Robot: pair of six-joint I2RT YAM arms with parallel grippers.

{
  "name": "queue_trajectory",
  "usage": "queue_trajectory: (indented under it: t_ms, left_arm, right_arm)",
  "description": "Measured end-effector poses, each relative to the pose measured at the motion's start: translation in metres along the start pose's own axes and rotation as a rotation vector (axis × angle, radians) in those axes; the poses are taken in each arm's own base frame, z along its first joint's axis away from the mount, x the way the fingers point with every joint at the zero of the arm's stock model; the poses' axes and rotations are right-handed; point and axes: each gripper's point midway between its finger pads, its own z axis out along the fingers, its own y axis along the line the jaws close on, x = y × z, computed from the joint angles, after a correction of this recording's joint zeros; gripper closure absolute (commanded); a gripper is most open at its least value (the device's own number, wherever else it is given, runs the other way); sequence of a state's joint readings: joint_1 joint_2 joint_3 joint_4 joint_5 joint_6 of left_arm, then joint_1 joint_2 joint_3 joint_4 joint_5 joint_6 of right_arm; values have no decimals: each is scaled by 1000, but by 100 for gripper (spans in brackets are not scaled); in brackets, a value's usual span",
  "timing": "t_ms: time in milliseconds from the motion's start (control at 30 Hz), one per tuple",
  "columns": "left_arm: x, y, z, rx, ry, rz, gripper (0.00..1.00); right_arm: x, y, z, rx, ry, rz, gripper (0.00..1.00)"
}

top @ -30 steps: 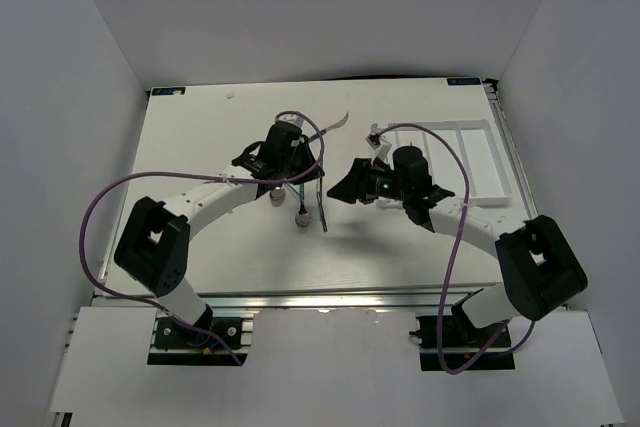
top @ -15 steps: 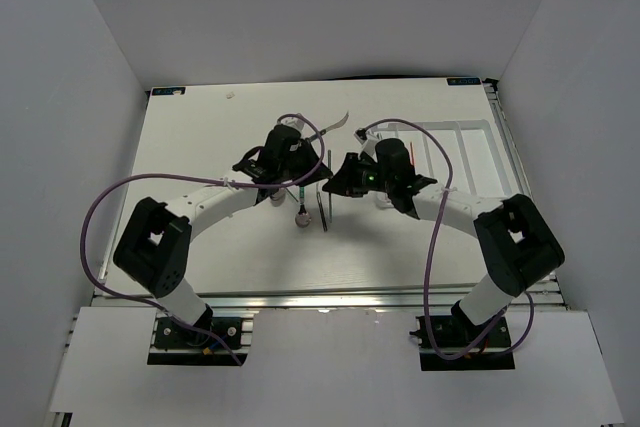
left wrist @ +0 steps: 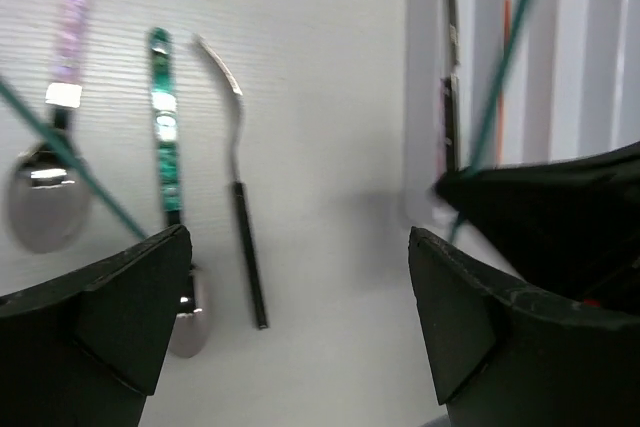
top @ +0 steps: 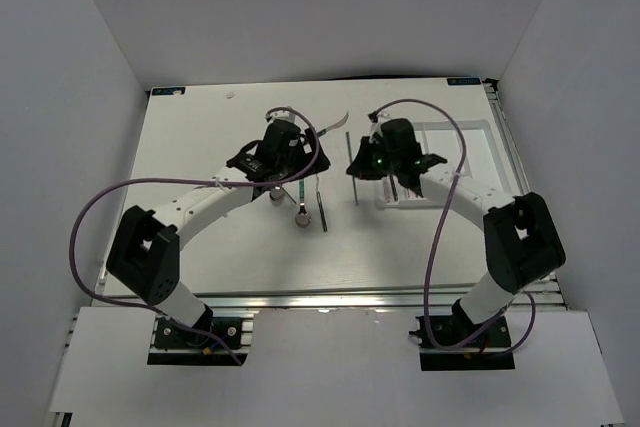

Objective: Sort the eating utensils into containers

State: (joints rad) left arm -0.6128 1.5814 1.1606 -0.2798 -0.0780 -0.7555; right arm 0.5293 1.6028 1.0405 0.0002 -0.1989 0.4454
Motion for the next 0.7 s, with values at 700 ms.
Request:
queue_trajectory:
  t_ms: [700]
  left_arm:
    - [-81,128,-60,-485,-152,81,2]
  right_arm:
    - [-36,-239,-23,723,258,-56,61]
